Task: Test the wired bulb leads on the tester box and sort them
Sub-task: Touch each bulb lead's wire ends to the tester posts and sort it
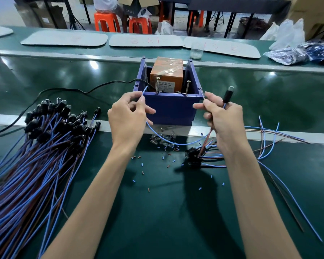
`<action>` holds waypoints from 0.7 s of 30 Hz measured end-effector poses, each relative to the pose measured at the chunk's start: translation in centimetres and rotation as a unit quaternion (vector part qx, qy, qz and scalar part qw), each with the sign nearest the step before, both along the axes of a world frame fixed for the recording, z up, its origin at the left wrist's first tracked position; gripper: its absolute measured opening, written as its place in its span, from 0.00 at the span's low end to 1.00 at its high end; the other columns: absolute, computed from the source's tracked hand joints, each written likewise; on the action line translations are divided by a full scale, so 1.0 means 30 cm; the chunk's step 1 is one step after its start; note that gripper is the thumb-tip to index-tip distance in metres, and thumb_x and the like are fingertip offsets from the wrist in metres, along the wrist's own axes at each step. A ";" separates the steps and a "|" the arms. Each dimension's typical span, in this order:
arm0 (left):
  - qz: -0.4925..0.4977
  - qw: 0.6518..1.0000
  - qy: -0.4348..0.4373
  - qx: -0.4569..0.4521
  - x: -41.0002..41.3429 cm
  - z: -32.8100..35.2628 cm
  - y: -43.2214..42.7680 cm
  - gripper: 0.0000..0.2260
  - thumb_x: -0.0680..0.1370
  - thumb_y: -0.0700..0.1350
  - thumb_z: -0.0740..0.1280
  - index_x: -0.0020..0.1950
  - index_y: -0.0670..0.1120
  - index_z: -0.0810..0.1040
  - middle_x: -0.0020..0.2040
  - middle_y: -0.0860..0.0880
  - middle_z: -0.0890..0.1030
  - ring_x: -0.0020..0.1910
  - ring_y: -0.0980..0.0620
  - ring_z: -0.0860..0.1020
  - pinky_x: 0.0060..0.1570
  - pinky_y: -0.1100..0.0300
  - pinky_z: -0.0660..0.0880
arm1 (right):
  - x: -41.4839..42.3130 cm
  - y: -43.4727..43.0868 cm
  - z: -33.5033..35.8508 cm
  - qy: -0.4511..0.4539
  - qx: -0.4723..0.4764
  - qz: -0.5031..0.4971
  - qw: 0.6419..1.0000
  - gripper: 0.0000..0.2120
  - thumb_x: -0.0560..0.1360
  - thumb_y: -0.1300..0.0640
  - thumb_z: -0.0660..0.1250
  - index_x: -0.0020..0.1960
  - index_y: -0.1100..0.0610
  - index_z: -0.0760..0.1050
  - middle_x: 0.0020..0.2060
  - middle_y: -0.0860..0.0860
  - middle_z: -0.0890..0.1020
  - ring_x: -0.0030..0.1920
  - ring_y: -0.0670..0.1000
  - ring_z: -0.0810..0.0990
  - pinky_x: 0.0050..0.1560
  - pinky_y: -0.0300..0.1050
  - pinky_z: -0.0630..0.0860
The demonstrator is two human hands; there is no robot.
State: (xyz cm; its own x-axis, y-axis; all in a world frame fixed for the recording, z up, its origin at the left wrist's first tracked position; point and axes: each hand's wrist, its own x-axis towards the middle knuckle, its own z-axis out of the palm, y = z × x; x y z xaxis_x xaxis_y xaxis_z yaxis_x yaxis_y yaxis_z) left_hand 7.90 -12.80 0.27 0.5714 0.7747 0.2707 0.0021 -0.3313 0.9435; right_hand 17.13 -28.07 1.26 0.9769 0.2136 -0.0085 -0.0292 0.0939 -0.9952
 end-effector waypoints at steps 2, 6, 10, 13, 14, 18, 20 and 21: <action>-0.018 1.000 0.006 -0.003 0.000 -0.004 -0.002 0.05 0.80 0.43 0.63 0.51 0.50 0.78 0.31 0.58 0.82 0.21 0.57 0.76 0.31 0.70 0.70 | -0.002 0.003 -0.004 -0.002 -0.002 0.012 1.000 0.08 0.78 0.64 0.63 0.48 0.54 0.80 0.32 0.49 0.85 0.26 0.43 0.66 0.25 0.30 0.63; -0.036 0.999 0.010 0.003 0.002 -0.008 -0.003 0.08 0.81 0.43 0.62 0.56 0.49 0.79 0.32 0.57 0.82 0.21 0.58 0.74 0.32 0.71 0.69 | -0.005 0.000 0.003 -0.013 -0.015 0.038 0.999 0.12 0.78 0.64 0.62 0.44 0.53 0.81 0.32 0.48 0.85 0.25 0.43 0.65 0.25 0.30 0.63; -0.046 0.999 0.012 0.004 0.007 -0.012 -0.003 0.10 0.82 0.42 0.61 0.58 0.48 0.80 0.32 0.57 0.82 0.20 0.59 0.73 0.31 0.72 0.68 | -0.006 -0.004 0.008 -0.013 -0.017 0.048 0.999 0.13 0.79 0.65 0.61 0.44 0.53 0.81 0.31 0.47 0.84 0.24 0.42 0.65 0.24 0.30 0.62; -0.047 0.999 0.016 0.000 0.009 -0.016 0.002 0.11 0.82 0.42 0.61 0.60 0.49 0.80 0.30 0.57 0.82 0.20 0.59 0.72 0.31 0.71 0.69 | -0.004 -0.006 0.011 -0.005 -0.011 0.046 0.999 0.13 0.79 0.65 0.60 0.45 0.53 0.81 0.30 0.46 0.83 0.23 0.41 0.64 0.23 0.30 0.61; -0.050 0.999 0.016 -0.004 0.010 -0.016 0.003 0.11 0.82 0.43 0.61 0.61 0.51 0.79 0.30 0.58 0.82 0.20 0.58 0.72 0.32 0.70 0.69 | -0.002 -0.007 0.012 -0.003 -0.008 0.046 0.999 0.13 0.79 0.65 0.60 0.45 0.54 0.81 0.30 0.46 0.83 0.23 0.41 0.64 0.23 0.30 0.60; -0.057 0.998 0.014 -0.009 0.009 -0.013 0.002 0.12 0.81 0.43 0.61 0.60 0.57 0.77 0.31 0.57 0.82 0.20 0.57 0.72 0.34 0.67 0.71 | 0.001 -0.011 0.014 0.006 0.001 0.045 0.999 0.13 0.80 0.65 0.60 0.45 0.55 0.81 0.30 0.46 0.83 0.23 0.41 0.64 0.22 0.30 0.60; -0.052 0.998 0.015 -0.011 0.007 -0.013 0.000 0.12 0.81 0.42 0.61 0.57 0.57 0.78 0.31 0.57 0.82 0.20 0.57 0.72 0.33 0.67 0.71 | 0.001 -0.012 0.014 0.006 0.004 0.045 0.999 0.12 0.80 0.65 0.60 0.46 0.56 0.81 0.30 0.46 0.82 0.23 0.41 0.64 0.23 0.30 0.60; -0.048 0.999 0.018 -0.011 0.007 -0.013 0.000 0.11 0.81 0.42 0.62 0.56 0.56 0.78 0.31 0.57 0.82 0.20 0.57 0.71 0.33 0.67 0.71 | 0.001 -0.011 0.014 0.006 0.007 0.047 0.999 0.12 0.80 0.65 0.60 0.47 0.56 0.81 0.30 0.46 0.82 0.23 0.41 0.64 0.23 0.30 0.60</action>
